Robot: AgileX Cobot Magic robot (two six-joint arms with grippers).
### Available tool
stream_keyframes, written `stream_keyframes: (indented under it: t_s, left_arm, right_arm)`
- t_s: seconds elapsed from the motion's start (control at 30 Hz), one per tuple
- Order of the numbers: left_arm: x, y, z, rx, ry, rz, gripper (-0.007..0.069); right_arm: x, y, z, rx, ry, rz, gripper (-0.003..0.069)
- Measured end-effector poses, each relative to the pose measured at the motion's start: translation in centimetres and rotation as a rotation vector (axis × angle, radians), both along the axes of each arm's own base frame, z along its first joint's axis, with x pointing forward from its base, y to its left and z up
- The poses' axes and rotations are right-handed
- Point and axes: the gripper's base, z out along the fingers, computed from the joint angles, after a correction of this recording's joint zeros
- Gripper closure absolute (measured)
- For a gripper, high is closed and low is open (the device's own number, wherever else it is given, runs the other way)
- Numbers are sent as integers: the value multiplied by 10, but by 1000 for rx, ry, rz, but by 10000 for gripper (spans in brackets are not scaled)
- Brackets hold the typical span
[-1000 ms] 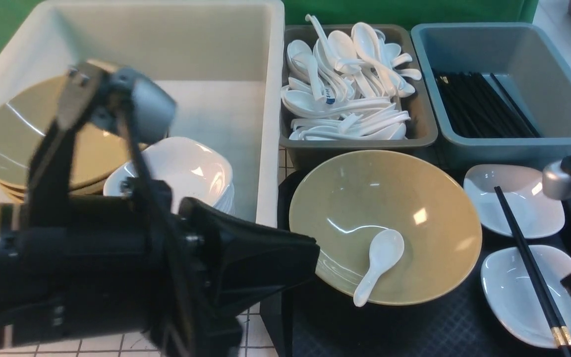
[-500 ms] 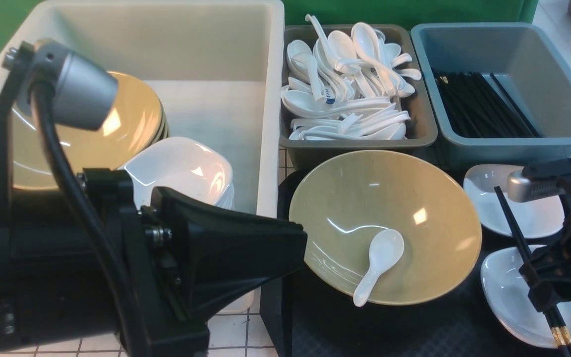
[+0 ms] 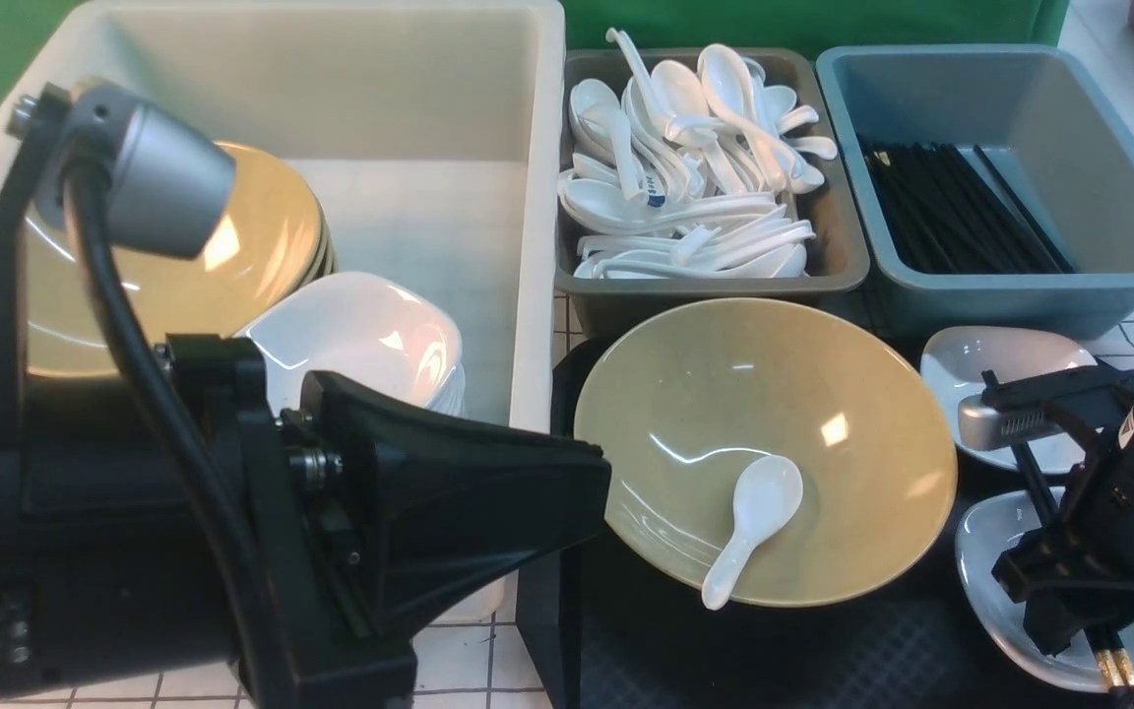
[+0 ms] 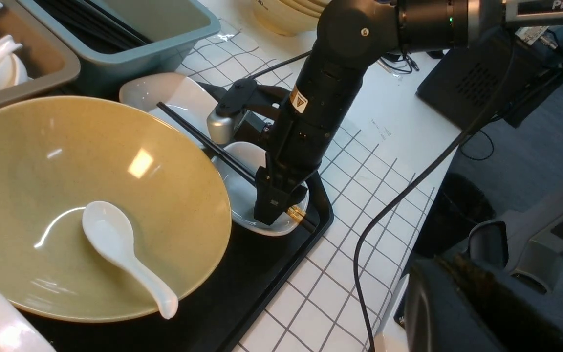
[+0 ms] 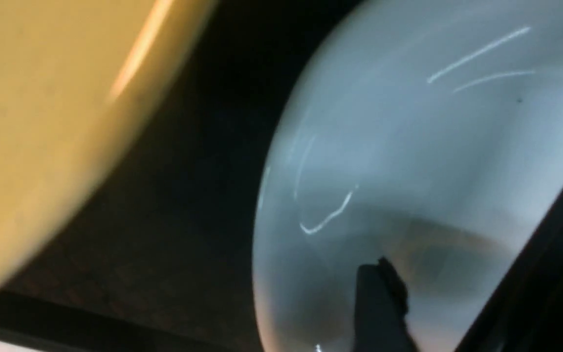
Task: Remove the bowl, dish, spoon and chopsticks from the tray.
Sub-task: Use the right arm to grab the chopsticks, then use the right arm to put the chopsticks into the small storage box on the right
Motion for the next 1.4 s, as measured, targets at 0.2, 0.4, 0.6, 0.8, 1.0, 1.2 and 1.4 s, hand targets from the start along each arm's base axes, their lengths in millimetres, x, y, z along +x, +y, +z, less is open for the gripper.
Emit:
stream_keyframes:
  t_s: [0.2,0.4,0.6,0.8,1.0,1.2,1.4]
  left_arm:
    - [0,0,0,-1,-1,1,625]
    - [0,0,0,-1,-6,1,625]
    - [5,1,5,-38,-55,43,625]
    - [14,3,17,-152,-128,150,624]
    - [18,5,21,-175,-182,183,624]
    - [18,5,21,-144,-225,171,624]
    - [18,5,21,-143,-227,171,624]
  right_arm:
    - [-4,0,2,0,43,64,521]
    - [-18,-2,39,10,-1,78,518]
    - [-6,-1,108,38,-294,52,518]
    - [84,-5,141,80,-470,-12,518]
    - [167,-24,128,142,-521,-88,518]
    - [234,-52,97,161,-581,-183,518]
    - [257,-54,66,161,-615,-203,516]
